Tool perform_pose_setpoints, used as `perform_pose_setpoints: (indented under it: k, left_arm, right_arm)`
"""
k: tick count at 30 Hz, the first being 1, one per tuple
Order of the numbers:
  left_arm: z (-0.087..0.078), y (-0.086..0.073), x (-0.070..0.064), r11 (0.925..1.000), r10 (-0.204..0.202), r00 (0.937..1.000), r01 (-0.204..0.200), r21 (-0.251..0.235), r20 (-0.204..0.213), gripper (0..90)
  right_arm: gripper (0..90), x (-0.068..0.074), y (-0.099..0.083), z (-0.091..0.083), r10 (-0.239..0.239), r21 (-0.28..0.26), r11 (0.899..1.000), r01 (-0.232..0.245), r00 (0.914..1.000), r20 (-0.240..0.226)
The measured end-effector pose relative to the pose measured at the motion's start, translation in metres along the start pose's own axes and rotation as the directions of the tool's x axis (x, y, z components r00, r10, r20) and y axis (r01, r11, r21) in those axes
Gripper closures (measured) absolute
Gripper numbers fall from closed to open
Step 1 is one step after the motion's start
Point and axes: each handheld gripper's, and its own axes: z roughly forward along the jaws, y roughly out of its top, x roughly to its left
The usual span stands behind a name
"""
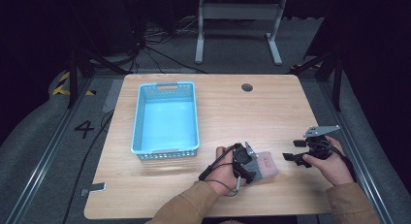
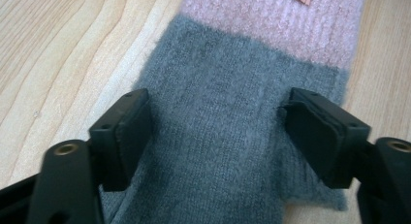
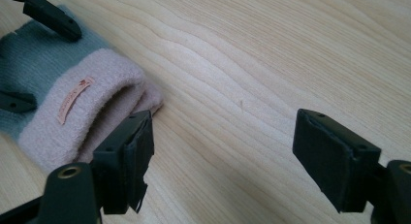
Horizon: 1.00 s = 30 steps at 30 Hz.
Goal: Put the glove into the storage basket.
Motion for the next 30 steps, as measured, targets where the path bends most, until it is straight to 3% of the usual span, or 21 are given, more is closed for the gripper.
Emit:
perform_pose_setpoints:
  k: [5, 9, 12, 15, 21, 30]
  left_arm:
    - [-0.002, -0.001, -0.002, 1.0, -0.002, 1.0, 0.002, -0.005, 0.003, 36.4]
    - [-0.003, -0.001, -0.003, 0.9999, 0.006, 0.9999, -0.006, -0.014, 0.014, 53.3]
    - [-0.003, -0.001, -0.005, 0.9998, 0.004, 0.9998, -0.004, -0.018, 0.021, 60.1]
    - [-0.003, -0.001, -0.009, 0.9997, 0.013, 0.9999, -0.013, -0.022, 0.002, 66.0]
    - [-0.005, -0.001, -0.008, 0.9995, 0.0, 0.9999, 0.0, -0.032, 0.011, 69.0]
    - [-0.025, 0.002, -0.005, 0.9988, -0.03, 0.9992, 0.031, -0.039, 0.027, 70.2]
  right_arm:
    - [24.6, 0.0, -0.001, 0.001, -0.001, 0.013, 1.0, 0.001, 1.0, -0.005]
    - [25.0, 0.001, 0.0, 0.001, 0.002, 0.011, 1.0, -0.001, 1.0, -0.008]
    - [25.3, 0.0, 0.0, 0.001, 0.0, 0.013, 1.0, 0.0, 1.0, -0.007]
    - [25.4, 0.0, 0.0, 0.002, -0.001, 0.019, 1.0, 0.001, 1.0, -0.007]
    - [26.4, -0.002, 0.002, 0.003, -0.004, 0.012, 1.0, 0.004, 0.9999, -0.012]
    - [29.1, -0.006, 0.006, -0.001, -0.015, -0.015, 1.0, 0.015, 0.9998, -0.012]
